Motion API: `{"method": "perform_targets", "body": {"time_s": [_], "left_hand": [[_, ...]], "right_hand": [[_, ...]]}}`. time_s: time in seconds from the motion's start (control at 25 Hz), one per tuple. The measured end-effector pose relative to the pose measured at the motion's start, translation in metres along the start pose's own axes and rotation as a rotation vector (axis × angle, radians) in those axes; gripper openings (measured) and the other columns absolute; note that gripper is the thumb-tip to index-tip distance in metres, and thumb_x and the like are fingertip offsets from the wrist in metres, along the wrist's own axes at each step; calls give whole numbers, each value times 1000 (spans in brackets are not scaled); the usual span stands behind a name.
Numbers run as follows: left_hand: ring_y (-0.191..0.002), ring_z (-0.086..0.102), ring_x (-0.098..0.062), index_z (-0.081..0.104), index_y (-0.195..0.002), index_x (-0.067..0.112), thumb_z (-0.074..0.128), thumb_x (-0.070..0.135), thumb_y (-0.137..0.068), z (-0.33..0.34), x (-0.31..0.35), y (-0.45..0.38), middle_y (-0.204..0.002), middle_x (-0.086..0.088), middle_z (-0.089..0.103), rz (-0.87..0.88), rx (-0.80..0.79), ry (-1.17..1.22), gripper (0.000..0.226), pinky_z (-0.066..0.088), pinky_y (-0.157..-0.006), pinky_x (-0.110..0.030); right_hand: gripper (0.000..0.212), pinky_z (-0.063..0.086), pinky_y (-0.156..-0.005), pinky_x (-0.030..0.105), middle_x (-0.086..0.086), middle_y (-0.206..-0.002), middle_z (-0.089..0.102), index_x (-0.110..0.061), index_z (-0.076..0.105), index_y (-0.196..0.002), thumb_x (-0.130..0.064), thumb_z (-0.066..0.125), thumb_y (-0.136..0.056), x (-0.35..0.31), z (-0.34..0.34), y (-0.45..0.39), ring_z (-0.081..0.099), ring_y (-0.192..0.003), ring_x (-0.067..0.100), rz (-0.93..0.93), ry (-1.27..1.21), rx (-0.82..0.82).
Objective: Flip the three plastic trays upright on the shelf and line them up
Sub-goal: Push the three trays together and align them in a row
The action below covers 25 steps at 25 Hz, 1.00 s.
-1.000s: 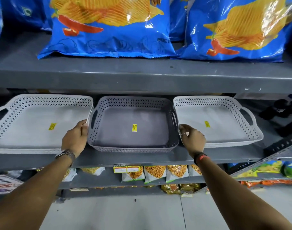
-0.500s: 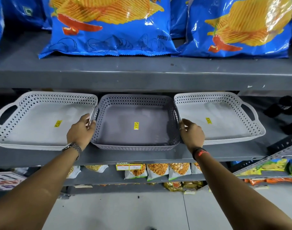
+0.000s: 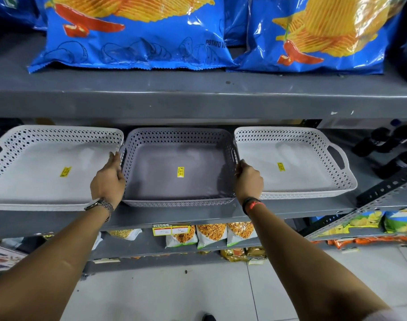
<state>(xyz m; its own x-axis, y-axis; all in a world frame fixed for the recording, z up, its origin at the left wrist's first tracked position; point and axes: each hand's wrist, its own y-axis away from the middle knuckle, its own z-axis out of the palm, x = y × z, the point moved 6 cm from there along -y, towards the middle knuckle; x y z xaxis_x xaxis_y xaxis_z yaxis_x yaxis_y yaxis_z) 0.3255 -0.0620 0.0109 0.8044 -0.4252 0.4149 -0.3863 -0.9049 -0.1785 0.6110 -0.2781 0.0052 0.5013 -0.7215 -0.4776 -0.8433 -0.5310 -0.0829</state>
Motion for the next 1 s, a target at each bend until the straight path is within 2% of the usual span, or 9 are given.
{"method": "perform_targets", "body": {"time_s": [0.24, 0.32, 0.4, 0.48, 0.56, 0.64, 0.72, 0.84, 1.0], "left_hand": [[-93, 62, -46, 38, -139, 18, 44, 4, -88, 1, 5, -2, -145, -12, 43, 15, 22, 73, 54, 53, -72, -48], [-83, 62, -46, 37, -139, 21, 44, 10, -90, 0, 2, -1, -123, -23, 61, 4, 42, 132, 51, 51, -68, -44], [-79, 61, -46, 33, -140, 18, 43, 22, -92, 3, -6, -2, -98, -28, 67, -64, 20, 92, 49, 49, -66, -43], [-86, 61, -48, 37, -134, 10, 40, 31, -92, 7, -13, -3, -96, -30, 66, -136, -48, 14, 46, 47, -68, -43], [-86, 60, -48, 47, -111, 2, 38, 31, -93, 10, -14, -4, -95, -33, 65, -136, -107, 5, 35, 43, -66, -42], [-82, 59, -48, 47, -96, -1, 37, 26, -94, 11, -12, -8, -89, -34, 64, -100, -108, 26, 29, 38, -62, -39], [-82, 59, -49, 48, -95, -3, 36, 23, -94, 10, -10, -16, -88, -35, 63, -65, -80, 34, 29, 38, -61, -40], [-87, 59, -49, 50, -99, -3, 36, 24, -94, 11, -9, -28, -92, -35, 63, -39, -53, 4, 31, 44, -65, -44], [-87, 59, -48, 53, -99, -3, 34, 25, -94, 15, -10, -40, -94, -34, 64, -49, -26, -19, 34, 46, -68, -45]], "right_hand": [[25, 38, -55, 31, 21, -89, 70, -17, 60, -109, -12, 41, -94, 8, -5, 1, 63, -78, 39, 0, 16, 54], [28, 46, -59, 35, 21, -92, 71, -20, 61, -116, -22, 41, -96, 10, -7, 3, 64, -80, 40, -7, -11, 80], [34, 51, -66, 37, 19, -96, 72, -21, 58, -124, -30, 43, -95, 15, -8, 1, 65, -84, 40, 4, -60, 72], [41, 52, -74, 38, 18, -102, 72, -19, 52, -131, -32, 47, -93, 21, -8, -3, 65, -91, 38, 12, -76, 26], [35, 50, -70, 37, 18, -101, 71, -15, 57, -124, -27, 48, -92, 20, -7, -8, 65, -90, 38, -33, -61, -17], [23, 40, -60, 30, 18, -89, 70, -13, 63, -102, -21, 45, -91, 14, -7, -11, 59, -74, 33, -83, -49, -28], [21, 34, -59, 29, 19, -85, 69, -13, 64, -94, -22, 44, -91, 8, -9, -17, 50, -66, 31, -98, -32, -11], [23, 35, -59, 31, 22, -86, 69, -15, 64, -91, -27, 45, -90, 1, -7, -29, 59, -75, 40, -117, 7, 10], [24, 34, -60, 32, 24, -90, 68, -12, 63, -91, -28, 45, -89, -4, 1, -45, 60, -83, 44, -123, 20, 12]]}}
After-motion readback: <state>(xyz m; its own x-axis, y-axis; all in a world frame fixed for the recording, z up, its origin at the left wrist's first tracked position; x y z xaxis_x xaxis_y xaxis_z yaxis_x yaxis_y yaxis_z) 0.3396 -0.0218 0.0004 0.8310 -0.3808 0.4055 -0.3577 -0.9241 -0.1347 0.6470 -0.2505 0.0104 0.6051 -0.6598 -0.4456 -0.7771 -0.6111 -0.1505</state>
